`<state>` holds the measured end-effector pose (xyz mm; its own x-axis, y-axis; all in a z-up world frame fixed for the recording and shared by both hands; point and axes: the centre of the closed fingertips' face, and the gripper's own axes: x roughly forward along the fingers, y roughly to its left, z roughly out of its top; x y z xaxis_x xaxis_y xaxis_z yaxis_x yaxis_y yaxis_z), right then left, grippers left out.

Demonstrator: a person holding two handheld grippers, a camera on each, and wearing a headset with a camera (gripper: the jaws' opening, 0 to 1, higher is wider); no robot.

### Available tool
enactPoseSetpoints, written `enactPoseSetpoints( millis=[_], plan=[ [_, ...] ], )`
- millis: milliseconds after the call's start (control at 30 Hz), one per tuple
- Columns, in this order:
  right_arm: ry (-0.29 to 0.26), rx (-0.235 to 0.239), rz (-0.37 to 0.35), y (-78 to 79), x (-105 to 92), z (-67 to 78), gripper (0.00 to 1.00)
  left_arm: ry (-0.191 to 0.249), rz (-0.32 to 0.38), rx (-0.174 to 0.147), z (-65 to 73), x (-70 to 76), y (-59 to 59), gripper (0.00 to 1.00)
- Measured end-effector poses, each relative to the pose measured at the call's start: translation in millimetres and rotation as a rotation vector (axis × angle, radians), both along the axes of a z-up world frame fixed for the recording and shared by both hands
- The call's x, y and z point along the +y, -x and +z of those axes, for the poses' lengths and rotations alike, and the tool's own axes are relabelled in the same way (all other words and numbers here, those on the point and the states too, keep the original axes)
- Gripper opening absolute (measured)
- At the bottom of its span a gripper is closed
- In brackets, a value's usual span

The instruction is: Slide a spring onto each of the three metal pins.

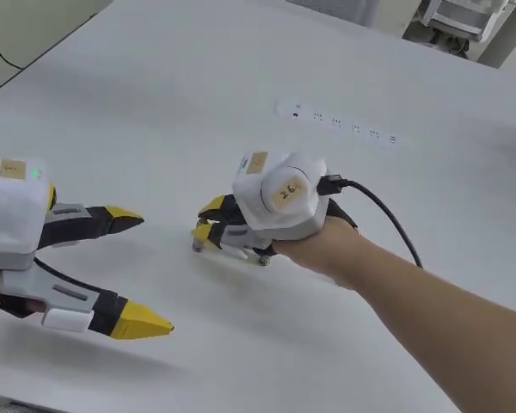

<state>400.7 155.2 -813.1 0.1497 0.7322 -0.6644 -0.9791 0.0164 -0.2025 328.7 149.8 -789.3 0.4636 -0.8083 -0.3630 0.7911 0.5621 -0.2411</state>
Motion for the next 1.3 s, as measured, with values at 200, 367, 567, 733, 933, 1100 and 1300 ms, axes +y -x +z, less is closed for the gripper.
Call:
enactPoseSetpoints(
  millis=[200,367,567,733,933,1100,1300],
  plan=[
    [-0.047,0.027,-0.028,-0.2,-0.8,10.7,0.13,0.002,0.001,-0.01,6.0,-1.6,-3.0,0.95],
    [-0.102,0.064,-0.078,-1.3,-5.1,19.0,0.14,0.0,0.013,-0.021,10.1,-1.6,-8.5,0.95],
    [-0.131,0.097,-0.106,0.5,-13.0,22.8,0.18,-0.005,0.014,-0.019,11.9,-5.6,-9.9,0.96],
    [-0.174,0.122,-0.13,5.1,-19.4,32.3,0.2,-0.007,0.014,-0.016,15.5,-8.9,-13.2,0.96],
    [-0.226,0.128,-0.15,11.8,-29.4,44.6,0.23,0.014,0.021,-0.032,24.4,-12.5,-19.5,0.96],
    [-0.258,0.12,-0.158,15.8,-36.5,52.7,0.26,0.015,0.012,-0.039,27.4,-18.4,-21.2,0.96],
    [-0.319,0.118,-0.193,19.1,-49.5,58.8,0.31,0.025,-0.004,-0.051,34.8,-26.8,-17.9,0.96]
  ],
)
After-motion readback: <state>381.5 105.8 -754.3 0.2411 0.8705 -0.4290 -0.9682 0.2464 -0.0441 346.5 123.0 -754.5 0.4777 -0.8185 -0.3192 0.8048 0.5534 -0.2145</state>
